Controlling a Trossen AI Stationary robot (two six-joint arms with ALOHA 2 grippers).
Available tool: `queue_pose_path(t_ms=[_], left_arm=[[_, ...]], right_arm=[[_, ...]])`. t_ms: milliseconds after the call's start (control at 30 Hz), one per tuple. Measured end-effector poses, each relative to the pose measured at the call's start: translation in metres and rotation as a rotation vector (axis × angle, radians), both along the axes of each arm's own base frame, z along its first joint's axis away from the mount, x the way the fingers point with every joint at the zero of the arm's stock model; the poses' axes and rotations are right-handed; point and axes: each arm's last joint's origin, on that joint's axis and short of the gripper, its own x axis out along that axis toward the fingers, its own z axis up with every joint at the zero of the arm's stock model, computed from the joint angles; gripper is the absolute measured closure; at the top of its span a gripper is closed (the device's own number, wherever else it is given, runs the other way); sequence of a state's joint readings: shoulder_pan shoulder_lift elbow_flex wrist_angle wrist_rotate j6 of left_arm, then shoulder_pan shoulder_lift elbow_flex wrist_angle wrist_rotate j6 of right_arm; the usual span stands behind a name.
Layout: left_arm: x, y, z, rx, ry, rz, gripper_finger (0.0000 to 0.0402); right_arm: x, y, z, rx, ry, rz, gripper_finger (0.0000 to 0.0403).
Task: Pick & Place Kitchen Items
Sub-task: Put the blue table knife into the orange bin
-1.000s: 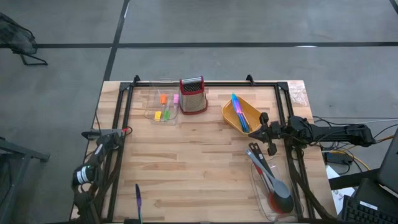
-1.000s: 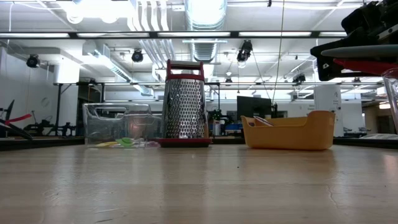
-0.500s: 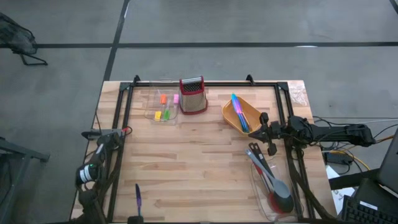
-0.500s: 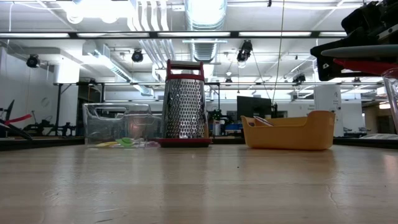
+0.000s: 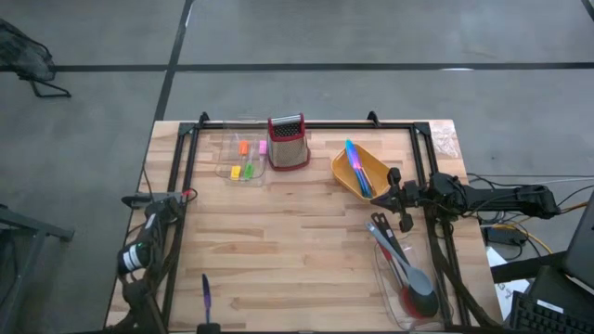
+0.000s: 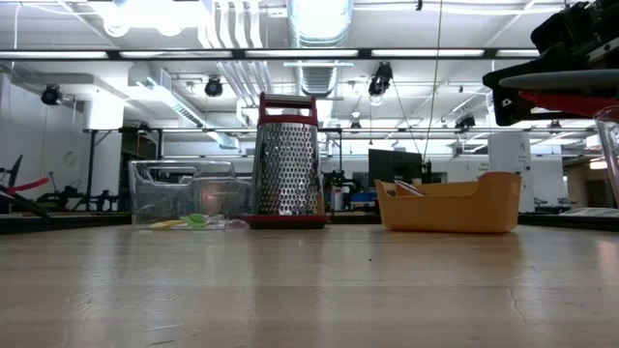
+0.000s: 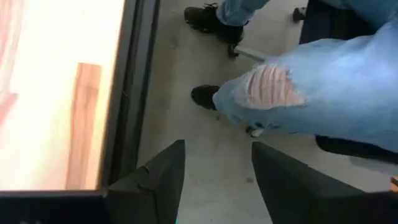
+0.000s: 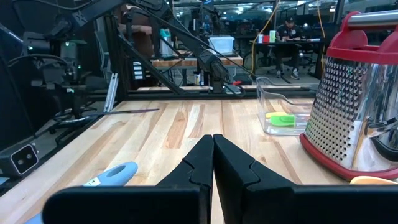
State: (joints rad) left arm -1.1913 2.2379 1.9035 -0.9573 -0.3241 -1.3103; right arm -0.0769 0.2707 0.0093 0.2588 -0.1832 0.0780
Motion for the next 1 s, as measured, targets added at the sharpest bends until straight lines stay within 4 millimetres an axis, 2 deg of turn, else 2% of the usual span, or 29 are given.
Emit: queue_pose_path(t_ms=[100, 167, 267, 367, 500, 700, 833, 933, 1000], left_arm=[[-0.008, -0.005, 0.004, -0.018, 0.000, -0.010, 0.0221], [-0.014, -0.008, 0.004, -0.060, 0.065, -0.012, 0.0228], [-0.024, -0.011, 0.005, -0.141, 0.196, 0.086, 0.0237], [-0.036, -0.020, 0.005, -0.218, 0.225, 0.143, 0.0246], [-0.049, -0.021, 0.001, -0.240, 0.174, 0.307, 0.0257], [-0.049, -0.023, -0.002, -0.300, 0.013, 0.449, 0.0257], [-0.053, -0.020, -0.014, -0.336, 0.042, 0.598, 0.0259], [-0.059, -0.019, -0.026, -0.416, 0.077, 0.766, 0.0257], [-0.060, -0.021, -0.034, -0.485, 0.063, 0.802, 0.0255]], right_arm=[[0.000, 0.000, 0.000, 0.000, 0.000, 0.000, 0.0394], [0.000, 0.000, 0.000, 0.000, 0.000, 0.000, 0.0394], [0.000, 0.000, 0.000, 0.000, 0.000, 0.000, 0.0394], [0.000, 0.000, 0.000, 0.000, 0.000, 0.000, 0.0394], [0.000, 0.000, 0.000, 0.000, 0.000, 0.000, 0.0394], [0.000, 0.000, 0.000, 0.000, 0.001, 0.000, 0.0394], [0.000, 0.000, 0.000, 0.000, 0.001, 0.000, 0.0394], [0.000, 0.000, 0.000, 0.000, 0.000, 0.000, 0.0394], [0.000, 0.000, 0.000, 0.000, 0.001, 0.000, 0.0394]])
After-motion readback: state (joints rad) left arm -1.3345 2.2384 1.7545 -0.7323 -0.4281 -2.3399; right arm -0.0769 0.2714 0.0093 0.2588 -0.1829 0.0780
